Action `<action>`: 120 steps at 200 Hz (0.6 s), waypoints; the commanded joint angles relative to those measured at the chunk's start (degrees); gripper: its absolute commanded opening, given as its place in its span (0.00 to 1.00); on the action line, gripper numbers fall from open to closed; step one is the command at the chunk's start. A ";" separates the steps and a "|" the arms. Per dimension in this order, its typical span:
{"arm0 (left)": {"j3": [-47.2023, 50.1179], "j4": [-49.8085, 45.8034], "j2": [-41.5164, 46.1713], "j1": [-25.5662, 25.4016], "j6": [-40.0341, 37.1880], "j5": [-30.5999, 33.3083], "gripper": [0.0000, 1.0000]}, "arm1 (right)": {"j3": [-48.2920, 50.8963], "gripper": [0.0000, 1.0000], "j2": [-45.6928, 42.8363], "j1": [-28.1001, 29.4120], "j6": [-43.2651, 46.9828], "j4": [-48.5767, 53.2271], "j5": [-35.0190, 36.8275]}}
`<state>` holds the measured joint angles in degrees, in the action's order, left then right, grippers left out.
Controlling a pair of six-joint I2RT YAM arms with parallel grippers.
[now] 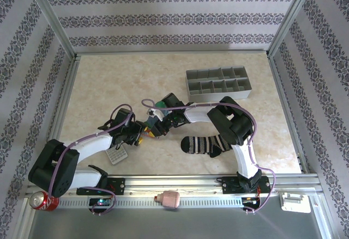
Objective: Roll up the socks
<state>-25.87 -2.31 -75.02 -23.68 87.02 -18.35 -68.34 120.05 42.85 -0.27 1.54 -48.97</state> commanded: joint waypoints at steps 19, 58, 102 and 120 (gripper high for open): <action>-1.55 -0.95 -5.72 -2.84 -1.03 0.93 0.28 | 1.09 0.00 4.99 -0.53 2.56 10.93 8.16; -3.60 -13.00 -4.96 -3.73 1.45 1.70 0.00 | 1.01 0.24 0.27 -0.27 5.62 10.30 11.84; -11.57 -28.54 -5.37 -4.00 2.34 3.65 0.00 | 14.02 0.51 -16.65 3.67 10.63 -3.50 26.32; -13.66 -30.56 -6.37 -4.06 2.64 3.83 0.00 | 17.97 0.55 -21.79 6.17 12.34 -7.08 31.83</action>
<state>-37.32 -19.22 -79.48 -27.00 88.16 -16.21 -54.54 104.44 46.78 7.77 0.71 -29.50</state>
